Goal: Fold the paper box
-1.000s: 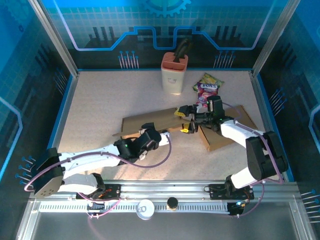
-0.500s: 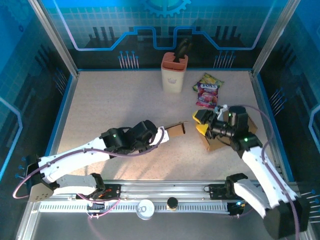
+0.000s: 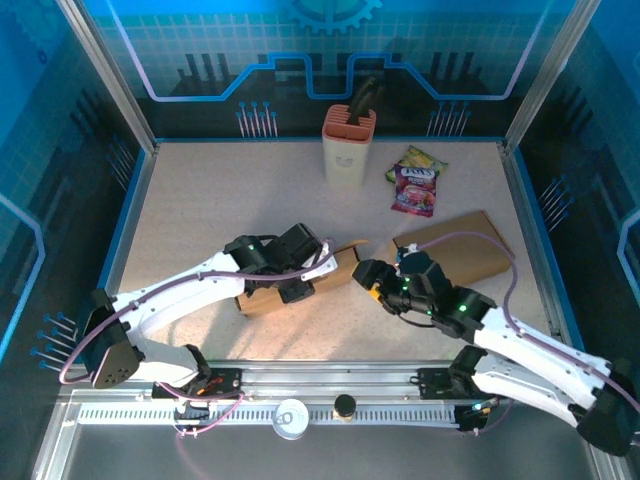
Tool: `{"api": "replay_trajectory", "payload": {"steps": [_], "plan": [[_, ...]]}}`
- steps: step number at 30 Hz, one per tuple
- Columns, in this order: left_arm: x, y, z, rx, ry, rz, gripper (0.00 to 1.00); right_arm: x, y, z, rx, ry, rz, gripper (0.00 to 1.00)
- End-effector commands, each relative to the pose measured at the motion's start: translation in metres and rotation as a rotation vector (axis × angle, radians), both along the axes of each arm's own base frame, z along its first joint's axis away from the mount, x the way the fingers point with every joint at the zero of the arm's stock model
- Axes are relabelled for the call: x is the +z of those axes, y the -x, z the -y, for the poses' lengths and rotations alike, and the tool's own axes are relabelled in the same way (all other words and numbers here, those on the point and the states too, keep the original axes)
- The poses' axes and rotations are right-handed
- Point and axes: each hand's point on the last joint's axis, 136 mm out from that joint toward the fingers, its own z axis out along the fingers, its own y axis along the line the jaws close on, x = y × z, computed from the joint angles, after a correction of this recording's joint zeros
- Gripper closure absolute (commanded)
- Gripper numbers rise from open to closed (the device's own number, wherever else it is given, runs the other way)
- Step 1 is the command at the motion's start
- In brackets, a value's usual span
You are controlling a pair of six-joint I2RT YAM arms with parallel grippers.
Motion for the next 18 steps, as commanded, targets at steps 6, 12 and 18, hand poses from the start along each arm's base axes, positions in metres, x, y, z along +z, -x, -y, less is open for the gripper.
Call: {"api": "replay_trajectory", "payload": {"steps": [6,12,18], "plan": [[0.005,-0.005,0.007,-0.014,0.088,-0.009,0.48,0.027,-0.027,-0.021,-0.067,-0.083,0.079,0.24],[0.004,-0.010,0.005,-0.010,0.091,0.014,0.47,0.023,-0.034,-0.032,-0.069,-0.095,0.056,0.24],[0.007,-0.014,0.006,-0.013,0.097,0.029,0.47,0.017,-0.040,-0.046,-0.056,-0.108,0.027,0.25]]}}
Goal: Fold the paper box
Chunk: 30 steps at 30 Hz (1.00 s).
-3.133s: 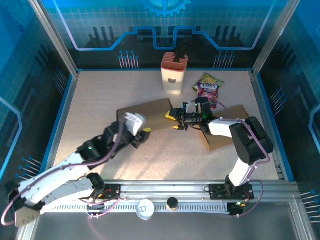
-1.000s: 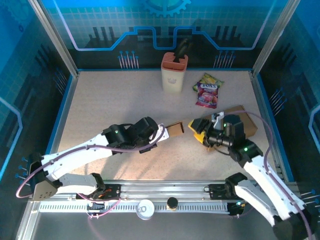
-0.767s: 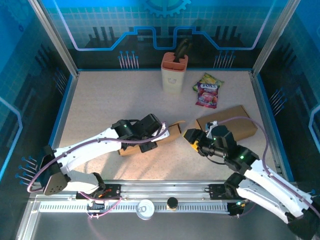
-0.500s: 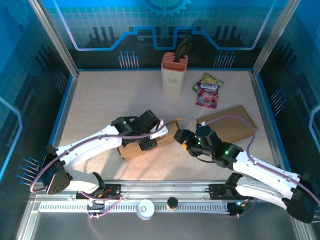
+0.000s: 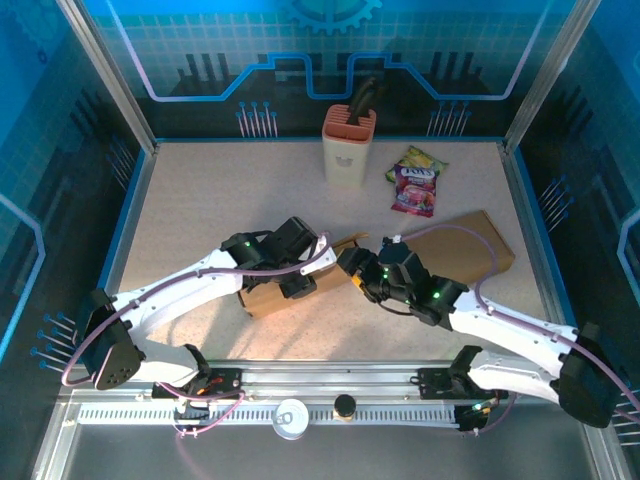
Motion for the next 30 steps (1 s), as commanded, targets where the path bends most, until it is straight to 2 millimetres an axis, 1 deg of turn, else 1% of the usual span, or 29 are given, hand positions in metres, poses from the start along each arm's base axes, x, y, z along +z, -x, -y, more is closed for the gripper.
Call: {"api": "replay_trajectory", "payload": {"steps": [1,3,5,9,13,16,20,24,26,30], "plan": [[0.007,-0.002,0.002,-0.017,0.030,0.024,0.47,0.018,-0.006,-0.014,-0.002,-0.061,0.020,0.25],[0.007,-0.003,0.001,-0.014,0.027,0.032,0.46,0.010,-0.006,-0.012,-0.016,-0.039,-0.007,0.29],[0.009,-0.005,0.000,-0.009,0.031,0.044,0.44,-0.001,-0.005,-0.008,-0.036,-0.007,-0.050,0.37],[0.013,-0.006,0.000,-0.007,0.046,0.066,0.41,-0.019,-0.002,0.003,-0.069,0.074,-0.108,0.44],[0.014,-0.008,-0.002,-0.007,0.045,0.078,0.40,-0.025,-0.002,0.007,-0.083,0.104,-0.133,0.51],[0.013,-0.009,-0.002,-0.009,0.044,0.081,0.39,-0.028,-0.003,0.007,-0.081,0.137,-0.154,0.52],[0.011,-0.009,-0.001,-0.013,0.043,0.075,0.43,-0.025,-0.005,0.003,-0.078,0.124,-0.151,0.55],[0.009,-0.009,-0.001,-0.013,0.044,0.068,0.52,-0.019,-0.008,0.004,-0.085,0.122,-0.135,0.57],[0.007,-0.009,-0.001,-0.020,0.046,0.064,0.53,-0.017,-0.010,0.004,-0.084,0.118,-0.129,0.57],[0.008,-0.011,-0.002,-0.013,0.059,0.053,0.56,-0.008,-0.014,0.002,-0.061,0.096,-0.114,0.51]]}}
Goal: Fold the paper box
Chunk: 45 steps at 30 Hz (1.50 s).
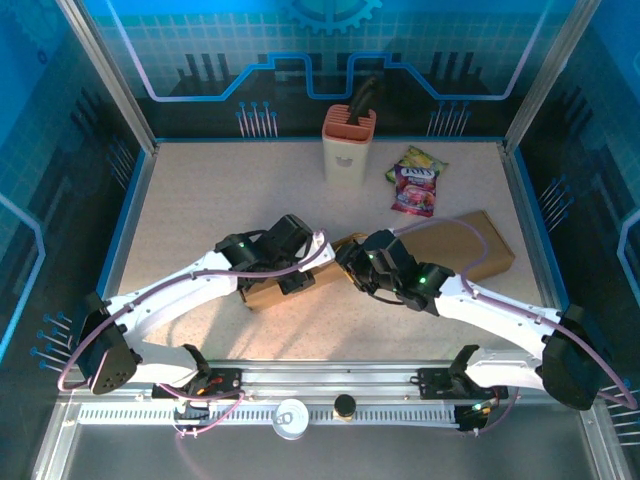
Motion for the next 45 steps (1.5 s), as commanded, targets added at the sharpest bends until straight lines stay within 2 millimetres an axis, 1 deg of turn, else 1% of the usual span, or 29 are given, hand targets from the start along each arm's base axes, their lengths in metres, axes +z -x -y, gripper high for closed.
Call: {"api": "replay_trajectory", "payload": {"steps": [1,5,7,9,10,12,14,16,18,20,22,25,28,36,40,45], "plan": [[0.000,-0.001,-0.001,-0.009,0.032,-0.009,0.56,-0.002,0.000,0.008,0.015,0.042,-0.017,0.49],[0.001,-0.001,-0.002,-0.006,0.067,-0.035,0.58,0.017,-0.002,0.011,0.060,0.042,0.034,0.38],[0.002,-0.001,-0.002,-0.009,0.081,-0.048,0.58,0.028,-0.002,0.018,0.080,0.050,0.071,0.36],[0.004,0.000,-0.002,-0.013,0.092,-0.062,0.57,0.045,-0.005,0.023,0.113,0.038,0.150,0.34],[0.005,0.001,-0.003,-0.015,0.097,-0.069,0.57,0.055,-0.008,0.025,0.139,0.035,0.197,0.34],[0.005,0.002,-0.003,-0.025,0.103,-0.082,0.57,0.070,-0.014,0.035,0.198,0.065,0.270,0.39],[0.006,0.005,-0.003,-0.037,0.110,-0.095,0.57,0.087,-0.026,0.050,0.270,0.174,0.374,0.42],[0.007,0.009,-0.002,-0.052,0.119,-0.107,0.57,0.095,-0.036,0.061,0.354,0.269,0.497,0.41],[0.009,0.012,0.000,-0.061,0.134,-0.115,0.57,0.097,-0.043,0.069,0.423,0.304,0.569,0.37],[0.011,0.015,0.001,-0.072,0.146,-0.127,0.57,0.097,-0.042,0.067,0.513,0.281,0.621,0.30],[0.012,0.019,0.002,-0.083,0.152,-0.143,0.56,0.093,-0.039,0.062,0.584,0.273,0.631,0.29],[0.013,0.023,0.003,-0.098,0.153,-0.163,0.56,0.082,-0.037,0.054,0.646,0.269,0.627,0.29],[0.012,0.024,0.002,-0.102,0.141,-0.168,0.55,0.073,-0.034,0.051,0.686,0.286,0.631,0.30],[0.010,0.022,0.002,-0.101,0.136,-0.165,0.51,0.055,-0.024,0.040,0.786,0.310,0.605,0.38],[0.009,0.020,0.001,-0.095,0.128,-0.158,0.50,0.043,-0.024,0.041,0.813,0.337,0.586,0.42],[0.011,0.020,0.001,-0.095,0.129,-0.150,0.49,0.043,-0.024,0.040,0.828,0.344,0.600,0.46]]}}
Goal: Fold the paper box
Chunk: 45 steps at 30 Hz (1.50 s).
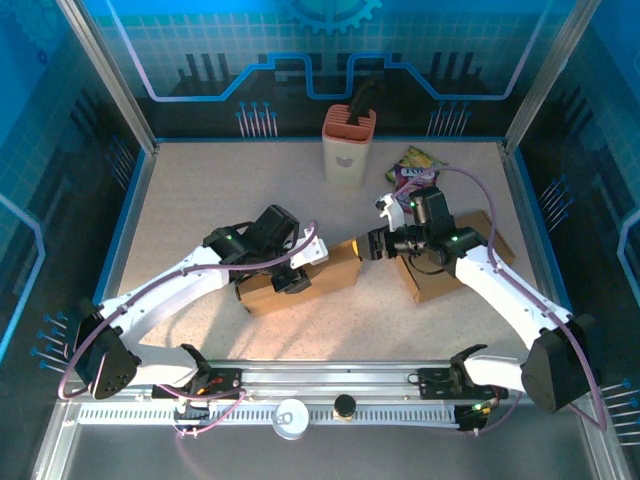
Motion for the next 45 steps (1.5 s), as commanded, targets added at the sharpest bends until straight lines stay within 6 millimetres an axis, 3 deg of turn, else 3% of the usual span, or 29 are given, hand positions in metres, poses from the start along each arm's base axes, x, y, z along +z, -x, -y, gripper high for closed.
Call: {"api": "replay_trajectory", "payload": {"steps": [1,29,45], "plan": [[0.005,0.008,0.002,-0.013,0.023,-0.040,0.48,0.006,0.005,-0.006,0.051,0.008,0.029,0.47],[0.006,0.002,0.003,0.013,0.028,-0.030,0.46,-0.001,0.002,0.003,-0.036,0.286,0.084,0.99],[0.006,-0.003,0.005,0.048,0.040,-0.023,0.40,0.003,0.013,-0.007,-0.166,0.327,-0.033,1.00]]}}
